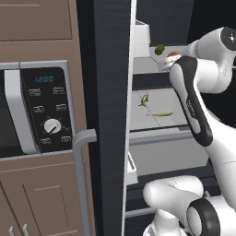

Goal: Transport the fish and onion to the fridge. Place the fish on the rack containing meat and place the onion on the rack containing the vegetable, ensuring meats and vegetables are on different racks.

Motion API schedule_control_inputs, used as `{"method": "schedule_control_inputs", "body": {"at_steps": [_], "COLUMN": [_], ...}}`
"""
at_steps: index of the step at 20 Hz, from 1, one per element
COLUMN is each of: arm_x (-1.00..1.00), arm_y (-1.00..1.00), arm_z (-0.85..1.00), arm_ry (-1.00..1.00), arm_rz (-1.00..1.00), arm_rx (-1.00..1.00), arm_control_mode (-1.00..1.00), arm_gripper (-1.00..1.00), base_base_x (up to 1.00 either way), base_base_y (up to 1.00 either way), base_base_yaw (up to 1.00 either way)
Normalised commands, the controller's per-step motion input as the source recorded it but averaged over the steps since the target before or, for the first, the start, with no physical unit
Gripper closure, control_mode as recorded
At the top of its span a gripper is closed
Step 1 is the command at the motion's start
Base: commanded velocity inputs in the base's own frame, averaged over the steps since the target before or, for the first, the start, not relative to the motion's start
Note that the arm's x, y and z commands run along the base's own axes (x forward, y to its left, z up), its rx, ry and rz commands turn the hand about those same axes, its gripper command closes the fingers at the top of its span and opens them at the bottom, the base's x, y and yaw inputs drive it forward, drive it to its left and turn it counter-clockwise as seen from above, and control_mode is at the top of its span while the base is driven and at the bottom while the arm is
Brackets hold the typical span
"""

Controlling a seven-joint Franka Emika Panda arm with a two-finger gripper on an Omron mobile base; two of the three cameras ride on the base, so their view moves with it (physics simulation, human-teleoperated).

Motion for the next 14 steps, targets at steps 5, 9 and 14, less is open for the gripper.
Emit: {"method": "schedule_control_inputs", "body": {"at_steps": [5,9,14], "arm_x": [0.75,0.85,0.71], "arm_y": [0.00,0.00,0.00], "arm_z": [-0.18,-0.33,-0.36], "arm_ry": [0.00,0.06,0.05], "arm_rz": [0.00,0.00,0.00], "arm_rx": [0.00,0.00,0.00], "arm_control_mode": [-1.00,-1.00,-1.00], "arm_gripper": [1.00,1.00,1.00], "base_base_x": [0.00,0.00,0.00], "base_base_y": [0.00,0.00,0.00], "base_base_yaw": [0.00,0.00,0.00]}}
